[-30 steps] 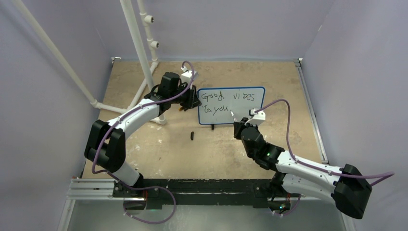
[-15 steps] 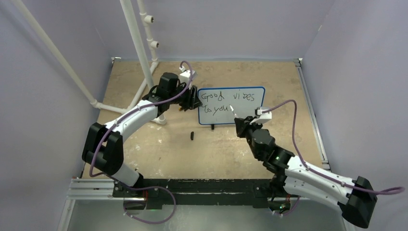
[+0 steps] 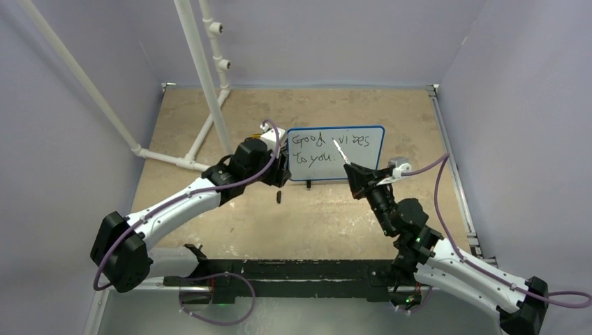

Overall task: Write a sentence on the whiteboard
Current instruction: Write a sentence on the whiteboard, then close the whiteboard marker at the center of the board.

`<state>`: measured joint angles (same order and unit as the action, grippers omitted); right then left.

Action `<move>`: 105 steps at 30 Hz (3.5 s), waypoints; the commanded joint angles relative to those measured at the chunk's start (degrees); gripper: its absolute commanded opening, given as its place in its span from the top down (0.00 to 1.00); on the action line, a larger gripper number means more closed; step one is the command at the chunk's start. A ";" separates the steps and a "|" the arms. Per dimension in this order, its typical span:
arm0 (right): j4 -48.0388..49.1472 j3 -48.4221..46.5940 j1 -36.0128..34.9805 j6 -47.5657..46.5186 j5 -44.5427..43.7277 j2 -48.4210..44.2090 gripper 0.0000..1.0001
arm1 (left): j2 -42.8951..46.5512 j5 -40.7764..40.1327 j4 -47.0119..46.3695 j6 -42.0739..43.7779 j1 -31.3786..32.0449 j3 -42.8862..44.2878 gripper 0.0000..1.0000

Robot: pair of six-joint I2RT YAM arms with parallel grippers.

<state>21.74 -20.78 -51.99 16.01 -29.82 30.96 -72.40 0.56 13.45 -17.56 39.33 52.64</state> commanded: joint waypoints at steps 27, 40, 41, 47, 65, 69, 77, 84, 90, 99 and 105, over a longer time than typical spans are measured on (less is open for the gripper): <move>11.37 4.91 0.29 -3.44 3.61 -3.85 1.00 | -21.68 -16.45 2.11 -17.20 5.98 -1.01 0.69; 13.61 5.23 0.30 -4.02 4.78 -3.02 1.00 | -12.34 -19.67 -7.68 -24.04 6.03 -9.72 1.00; 13.84 5.11 0.26 -3.67 4.57 -2.46 1.00 | -9.66 -19.83 -9.13 -24.84 6.02 -10.90 1.00; 14.89 4.23 0.22 -0.83 6.31 0.26 1.00 | 3.97 -18.93 -13.64 -27.56 5.91 -10.95 1.00; 23.84 6.80 -0.52 6.69 16.93 6.12 1.00 | 8.72 -8.73 -41.30 -45.76 0.46 -9.33 1.00; 25.28 6.26 -0.87 6.78 16.77 8.62 1.00 | 8.42 -7.37 -44.53 -48.51 0.25 -10.89 1.00; 27.15 5.24 -1.34 6.05 16.94 12.32 1.00 | 7.68 -6.20 -46.23 -49.83 0.22 -11.77 1.00; 27.51 4.96 -1.45 5.44 16.40 12.35 1.00 | 6.61 -5.43 -47.16 -50.61 0.24 -12.28 1.00; 27.61 4.93 -1.54 5.17 16.48 12.22 1.00 | 5.72 -5.22 -47.75 -51.08 0.28 -12.34 1.00; 27.85 5.39 -1.63 4.91 15.29 11.61 1.00 | 5.36 -5.16 -47.75 -51.49 0.28 -12.89 1.00; 28.01 5.39 -1.63 4.82 14.94 11.72 1.00 | 4.49 -4.46 -48.60 -52.24 0.28 -13.08 1.00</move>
<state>46.94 -14.00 -53.25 21.82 -13.96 43.07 -67.29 -4.84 -31.97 -68.49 39.81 40.36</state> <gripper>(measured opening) 0.104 0.041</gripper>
